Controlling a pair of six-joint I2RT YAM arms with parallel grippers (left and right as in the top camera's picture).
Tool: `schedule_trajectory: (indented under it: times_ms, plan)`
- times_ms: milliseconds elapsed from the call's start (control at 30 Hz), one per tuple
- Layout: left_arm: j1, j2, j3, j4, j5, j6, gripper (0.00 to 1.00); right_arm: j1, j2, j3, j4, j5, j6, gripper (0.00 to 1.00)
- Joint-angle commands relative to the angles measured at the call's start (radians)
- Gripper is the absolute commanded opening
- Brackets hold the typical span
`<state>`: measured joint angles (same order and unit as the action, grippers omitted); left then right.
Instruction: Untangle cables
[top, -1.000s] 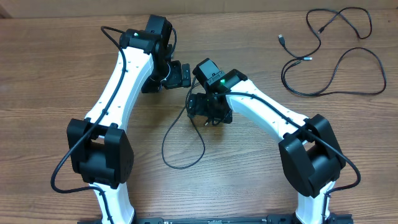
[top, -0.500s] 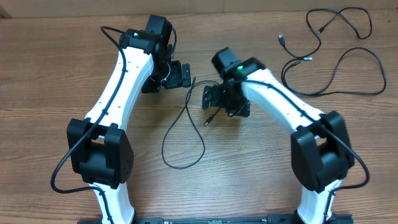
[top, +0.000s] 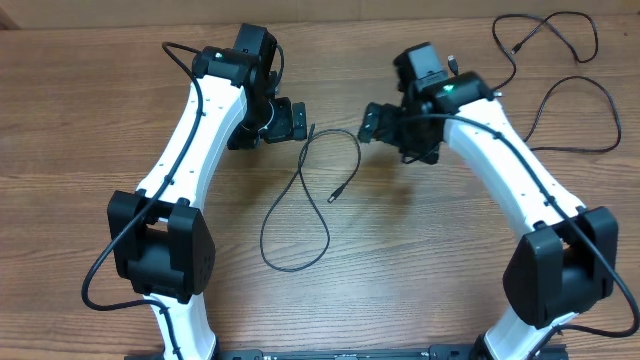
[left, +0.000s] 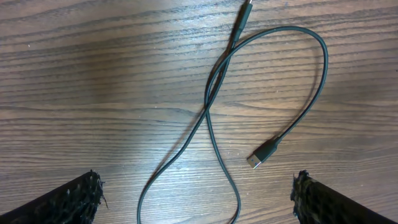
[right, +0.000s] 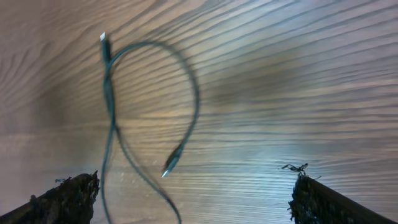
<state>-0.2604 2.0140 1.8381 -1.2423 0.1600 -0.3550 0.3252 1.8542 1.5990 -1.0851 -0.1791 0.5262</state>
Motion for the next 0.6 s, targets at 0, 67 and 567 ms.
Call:
schedule_trajectory:
  times_ms: [0, 67, 567]
  plan:
    - [-0.002, -0.028, 0.022, -0.003, -0.007, 0.030, 1.00, -0.051, -0.024, 0.026, -0.005, 0.000, -0.008, 1.00]
    - [-0.002, -0.028, 0.022, -0.003, -0.007, 0.030, 1.00, -0.072, -0.024, 0.026, -0.002, -0.001, -0.008, 1.00]
    - [-0.002, -0.028, 0.022, -0.003, -0.006, 0.030, 1.00, -0.110, -0.023, 0.026, -0.010, -0.001, -0.008, 1.00]
